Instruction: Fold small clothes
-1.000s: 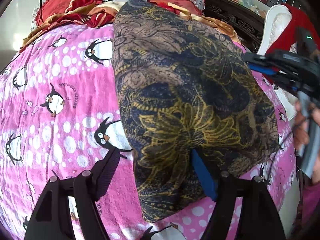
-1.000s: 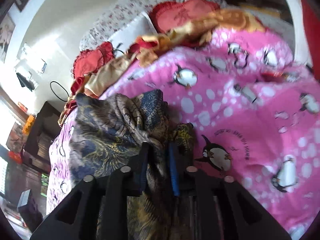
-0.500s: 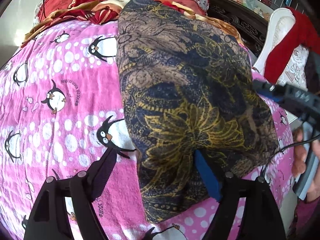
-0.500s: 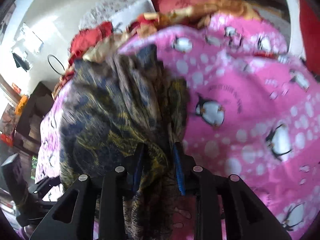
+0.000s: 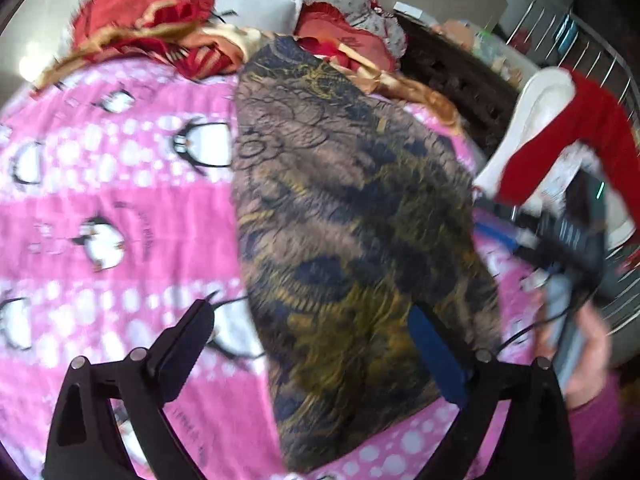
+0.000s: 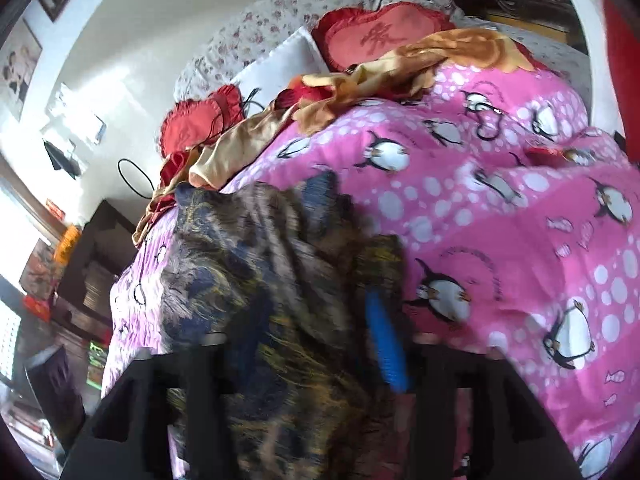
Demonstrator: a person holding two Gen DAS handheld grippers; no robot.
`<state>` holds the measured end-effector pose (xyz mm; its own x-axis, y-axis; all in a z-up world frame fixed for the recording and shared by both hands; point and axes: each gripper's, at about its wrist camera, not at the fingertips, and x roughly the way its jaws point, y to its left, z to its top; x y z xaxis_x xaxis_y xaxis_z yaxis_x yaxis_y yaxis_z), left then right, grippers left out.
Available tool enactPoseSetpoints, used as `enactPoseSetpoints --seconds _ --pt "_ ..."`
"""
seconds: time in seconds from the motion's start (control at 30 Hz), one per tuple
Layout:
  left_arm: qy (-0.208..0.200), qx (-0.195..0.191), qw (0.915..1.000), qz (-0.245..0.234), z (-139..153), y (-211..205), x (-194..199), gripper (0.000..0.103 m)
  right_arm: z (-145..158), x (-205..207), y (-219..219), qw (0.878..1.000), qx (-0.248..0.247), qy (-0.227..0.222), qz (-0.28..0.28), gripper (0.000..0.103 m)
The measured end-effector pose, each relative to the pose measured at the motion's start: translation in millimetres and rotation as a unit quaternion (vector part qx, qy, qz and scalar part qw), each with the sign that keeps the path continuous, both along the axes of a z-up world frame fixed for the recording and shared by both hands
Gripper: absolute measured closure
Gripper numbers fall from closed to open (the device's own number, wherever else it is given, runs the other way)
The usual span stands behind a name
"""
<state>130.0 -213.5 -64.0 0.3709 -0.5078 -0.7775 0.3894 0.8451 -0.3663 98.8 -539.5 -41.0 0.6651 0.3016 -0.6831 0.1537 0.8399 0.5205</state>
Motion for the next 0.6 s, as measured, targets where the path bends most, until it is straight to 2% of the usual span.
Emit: enactPoseSetpoints --seconds 0.1,0.23,0.3,0.37,0.4,0.43,0.47,0.5,0.53,0.57,0.6 --pt "0.040 -0.034 0.9986 -0.006 -14.4 -4.2 24.1 0.003 -24.5 -3.2 -12.0 0.997 0.066 0.009 0.031 0.027" --pt "0.099 -0.072 0.9924 0.008 -38.7 -5.1 47.2 0.003 -43.7 0.5 -9.5 0.993 0.095 0.018 0.061 0.023" --pt "0.088 -0.077 0.9931 0.010 -37.4 -7.5 48.3 0.002 -47.9 5.4 -1.4 0.992 0.094 0.021 0.078 0.023" --pt "0.078 -0.068 0.9946 -0.011 -33.0 -16.5 50.1 0.004 -44.2 7.3 8.9 0.994 0.071 0.010 0.087 0.021" --pt "0.075 -0.066 0.9947 -0.025 -31.4 -21.1 49.7 0.018 -42.7 9.1 13.7 0.994 0.061 0.009 0.092 0.024" --pt "0.071 -0.058 0.9952 -0.033 -28.8 -24.8 47.0 0.023 -40.4 11.0 18.3 0.995 0.046 0.012 0.092 0.049" --pt "0.064 -0.047 0.9963 -0.033 -24.7 -26.4 44.5 0.032 -38.7 12.1 20.7 0.995 0.040 0.015 0.093 0.067" --pt "0.061 -0.047 0.9963 -0.037 -21.7 -26.9 42.1 0.046 -34.4 11.4 23.2 0.995 0.041 0.013 0.095 0.072" --pt "0.055 -0.047 0.9965 -0.041 -15.1 -24.5 38.7 0.054 -27.4 9.1 28.3 0.994 0.043 0.009 0.103 0.079" --pt "0.052 -0.048 0.9967 -0.040 -9.0 -20.6 33.8 0.064 -18.6 5.6 33.7 0.993 0.039 0.005 0.108 0.079" --pt "0.054 -0.061 0.9958 -0.041 0.0 -12.3 29.8 0.066 -10.3 1.9 37.9 0.993 0.034 -0.001 0.115 0.079"
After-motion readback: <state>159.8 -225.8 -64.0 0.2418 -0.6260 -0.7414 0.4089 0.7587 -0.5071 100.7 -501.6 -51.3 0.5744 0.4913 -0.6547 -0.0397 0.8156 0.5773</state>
